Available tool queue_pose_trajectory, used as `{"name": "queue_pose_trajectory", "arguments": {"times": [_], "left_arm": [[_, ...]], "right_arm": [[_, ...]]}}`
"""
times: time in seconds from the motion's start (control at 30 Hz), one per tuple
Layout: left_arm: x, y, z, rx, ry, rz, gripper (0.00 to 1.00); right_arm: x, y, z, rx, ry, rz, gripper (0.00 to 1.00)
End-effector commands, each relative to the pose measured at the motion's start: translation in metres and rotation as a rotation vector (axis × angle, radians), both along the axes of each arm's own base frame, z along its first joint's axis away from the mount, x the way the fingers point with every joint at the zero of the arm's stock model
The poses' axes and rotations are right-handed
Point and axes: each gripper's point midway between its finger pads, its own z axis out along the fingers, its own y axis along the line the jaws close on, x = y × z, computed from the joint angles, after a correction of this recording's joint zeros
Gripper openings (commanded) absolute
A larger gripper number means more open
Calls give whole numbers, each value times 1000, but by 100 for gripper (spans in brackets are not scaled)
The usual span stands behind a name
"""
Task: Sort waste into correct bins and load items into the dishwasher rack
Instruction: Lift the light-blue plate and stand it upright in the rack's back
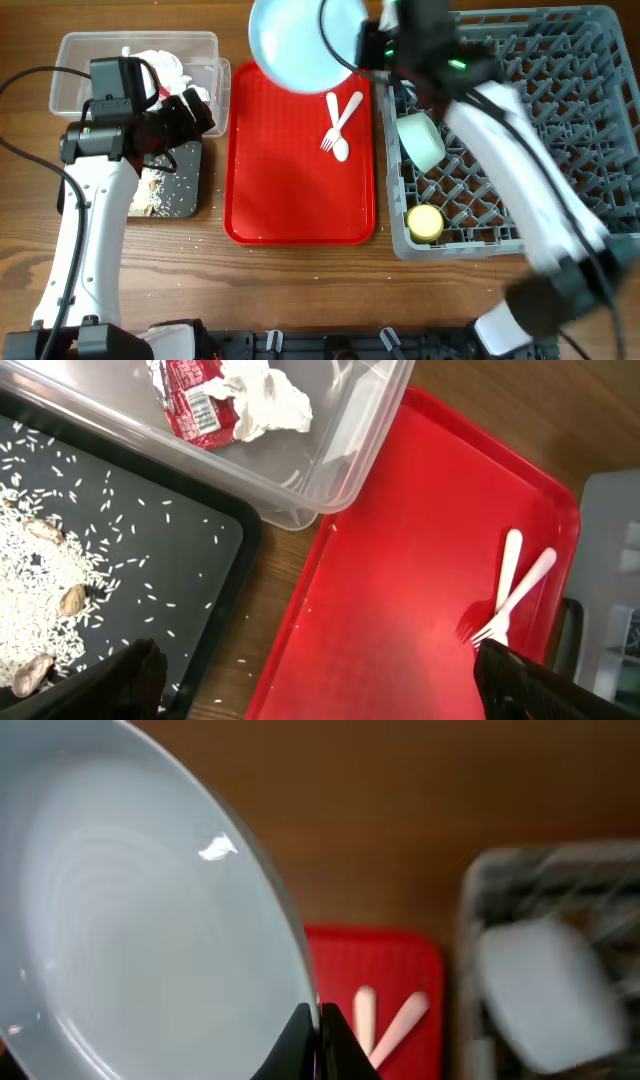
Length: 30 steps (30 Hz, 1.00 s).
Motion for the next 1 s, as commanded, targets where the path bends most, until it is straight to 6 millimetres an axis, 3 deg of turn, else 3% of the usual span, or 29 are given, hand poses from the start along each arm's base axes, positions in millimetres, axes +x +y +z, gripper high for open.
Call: {"name": "queue_pose_trajectory", "arguments": {"times": [0.0, 0.07, 0.13, 0.27, 0.37, 0.5, 0.67, 0.9, 0.93, 0.97], "left_arm": [[3, 1, 4, 1, -14, -4, 100], [3, 1, 4, 1, -13, -4, 100], [3, 1, 4, 1, -14, -4, 100], [3, 1, 4, 1, -14, -4, 100], [3, 1, 4, 1, -13, -4, 100], [3, 1, 4, 1, -13, -4, 100], [3, 1, 4, 1, -13, -4, 100], [3, 1, 4, 1, -13, -4, 100], [3, 1, 4, 1, -13, -4, 100], [3, 1, 4, 1, -14, -4, 100]], "right_arm": [[-10, -86, 57, -283, -183, -325, 4], [-26, -140, 75, -454, -218, -585, 4], [-41, -175, 84, -600, -227, -770, 4], [-49, -207, 80, -763, -192, -909, 4], [-31, -224, 52, -885, -95, -884, 4], [-10, -239, 13, -983, 2, -863, 4], [12, -242, -32, -1038, 72, -842, 4], [44, -220, -107, -1004, 177, -642, 5], [48, -213, -118, -993, 197, -577, 18], [51, -206, -129, -971, 215, -521, 40]]}}
